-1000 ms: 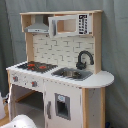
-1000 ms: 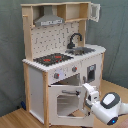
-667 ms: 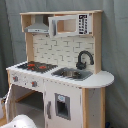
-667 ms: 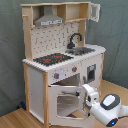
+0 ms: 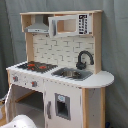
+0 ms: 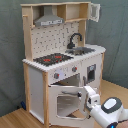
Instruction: Play with the kitchen
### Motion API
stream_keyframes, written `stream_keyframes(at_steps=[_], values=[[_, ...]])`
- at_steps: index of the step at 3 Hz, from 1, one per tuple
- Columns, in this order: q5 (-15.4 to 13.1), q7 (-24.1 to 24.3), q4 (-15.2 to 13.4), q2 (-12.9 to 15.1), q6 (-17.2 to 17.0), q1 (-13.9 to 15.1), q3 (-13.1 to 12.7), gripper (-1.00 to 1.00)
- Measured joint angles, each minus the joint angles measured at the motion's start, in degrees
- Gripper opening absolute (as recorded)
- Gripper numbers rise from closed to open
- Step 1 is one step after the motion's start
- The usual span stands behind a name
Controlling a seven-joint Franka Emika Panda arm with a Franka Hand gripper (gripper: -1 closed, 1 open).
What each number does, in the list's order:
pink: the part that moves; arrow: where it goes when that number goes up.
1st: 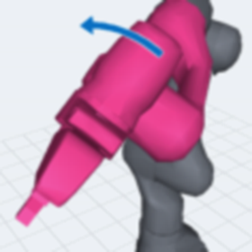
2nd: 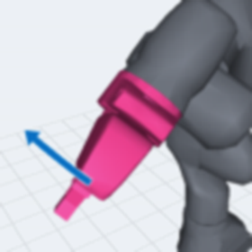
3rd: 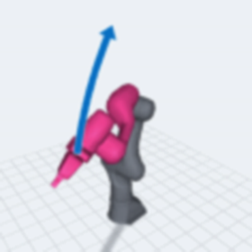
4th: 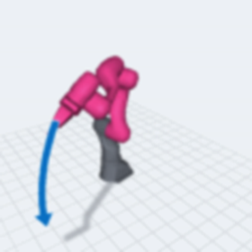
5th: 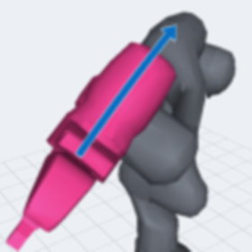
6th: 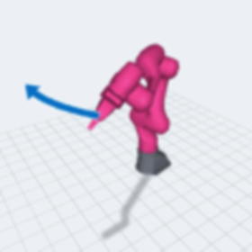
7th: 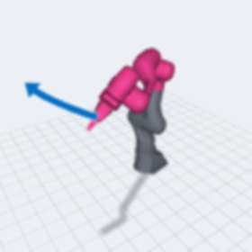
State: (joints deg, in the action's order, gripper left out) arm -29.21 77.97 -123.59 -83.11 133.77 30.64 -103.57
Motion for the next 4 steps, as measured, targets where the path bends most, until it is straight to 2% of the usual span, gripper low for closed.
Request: stream_keyframes(at_steps=[1,2,3,4], values=[[0.1,0.0,0.0,0.1,-0.4,-0.1,-0.3,1.00],[1.5,0.0,0.0,0.6,-2.6,-0.8,-2.3,1.00],[3.5,-3.1,0.3,0.7,-7.0,-2.0,-2.0,1.00],[3.4,-8.7,2.4,0.7,-7.8,-2.1,-0.4,1.00]])
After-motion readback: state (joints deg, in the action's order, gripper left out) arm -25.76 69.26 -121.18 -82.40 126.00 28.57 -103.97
